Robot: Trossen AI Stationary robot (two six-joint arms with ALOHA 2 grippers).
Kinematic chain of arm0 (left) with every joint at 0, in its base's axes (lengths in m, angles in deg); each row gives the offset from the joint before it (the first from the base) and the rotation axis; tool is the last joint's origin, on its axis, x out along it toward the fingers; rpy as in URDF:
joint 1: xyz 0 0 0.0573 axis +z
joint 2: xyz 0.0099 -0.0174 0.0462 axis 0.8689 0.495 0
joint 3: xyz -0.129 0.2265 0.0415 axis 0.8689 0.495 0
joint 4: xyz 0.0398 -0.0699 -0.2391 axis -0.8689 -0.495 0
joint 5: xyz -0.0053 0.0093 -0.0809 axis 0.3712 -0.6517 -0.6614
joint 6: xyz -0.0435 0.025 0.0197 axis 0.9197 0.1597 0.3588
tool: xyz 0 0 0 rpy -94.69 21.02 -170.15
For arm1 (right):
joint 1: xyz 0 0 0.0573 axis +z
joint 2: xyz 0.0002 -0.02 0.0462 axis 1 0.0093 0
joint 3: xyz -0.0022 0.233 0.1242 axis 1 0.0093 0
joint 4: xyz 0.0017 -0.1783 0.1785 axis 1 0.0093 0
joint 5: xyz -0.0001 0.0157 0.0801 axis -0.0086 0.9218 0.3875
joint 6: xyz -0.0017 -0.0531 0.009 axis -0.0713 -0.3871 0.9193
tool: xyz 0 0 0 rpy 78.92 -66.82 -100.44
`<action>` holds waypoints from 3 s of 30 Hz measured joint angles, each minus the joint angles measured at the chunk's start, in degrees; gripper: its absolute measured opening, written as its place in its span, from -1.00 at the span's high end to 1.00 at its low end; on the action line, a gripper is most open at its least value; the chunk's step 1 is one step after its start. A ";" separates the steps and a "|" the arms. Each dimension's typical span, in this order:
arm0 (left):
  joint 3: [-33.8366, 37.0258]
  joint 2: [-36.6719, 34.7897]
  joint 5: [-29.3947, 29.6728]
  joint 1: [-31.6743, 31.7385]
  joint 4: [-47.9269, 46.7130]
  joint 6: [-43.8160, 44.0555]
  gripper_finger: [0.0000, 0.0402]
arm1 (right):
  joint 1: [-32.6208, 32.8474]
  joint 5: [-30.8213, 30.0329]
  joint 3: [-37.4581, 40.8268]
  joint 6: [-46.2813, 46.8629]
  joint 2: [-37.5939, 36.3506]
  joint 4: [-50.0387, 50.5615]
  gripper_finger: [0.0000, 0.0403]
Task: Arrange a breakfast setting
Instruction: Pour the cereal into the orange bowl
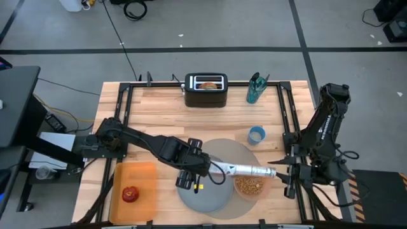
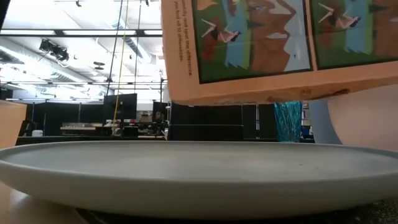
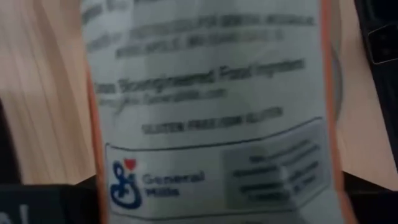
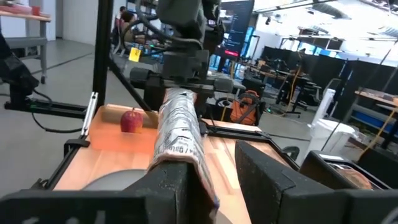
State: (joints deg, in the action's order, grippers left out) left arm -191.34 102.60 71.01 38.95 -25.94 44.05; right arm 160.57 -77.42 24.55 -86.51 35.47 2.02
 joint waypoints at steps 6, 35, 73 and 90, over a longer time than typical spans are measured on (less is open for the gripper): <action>0.57 0.03 0.72 0.31 -1.21 0.28 -0.34 | -1.83 3.45 0.00 0.63 -0.11 -0.52 0.55; 0.44 -7.52 0.50 -0.04 -8.30 8.50 -0.35 | -14.07 16.50 -8.65 16.56 -0.37 24.51 0.96; 0.39 -7.25 1.98 0.11 14.59 2.25 -0.77 | -18.61 23.81 -11.10 25.04 -1.77 35.65 0.96; 0.43 -0.95 5.13 2.69 18.77 3.48 -0.73 | -18.84 26.35 -11.17 24.96 -1.77 35.71 0.95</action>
State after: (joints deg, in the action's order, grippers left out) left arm -190.90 101.65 76.14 41.63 -7.17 47.53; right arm 141.73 -51.08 13.38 -61.54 33.69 37.74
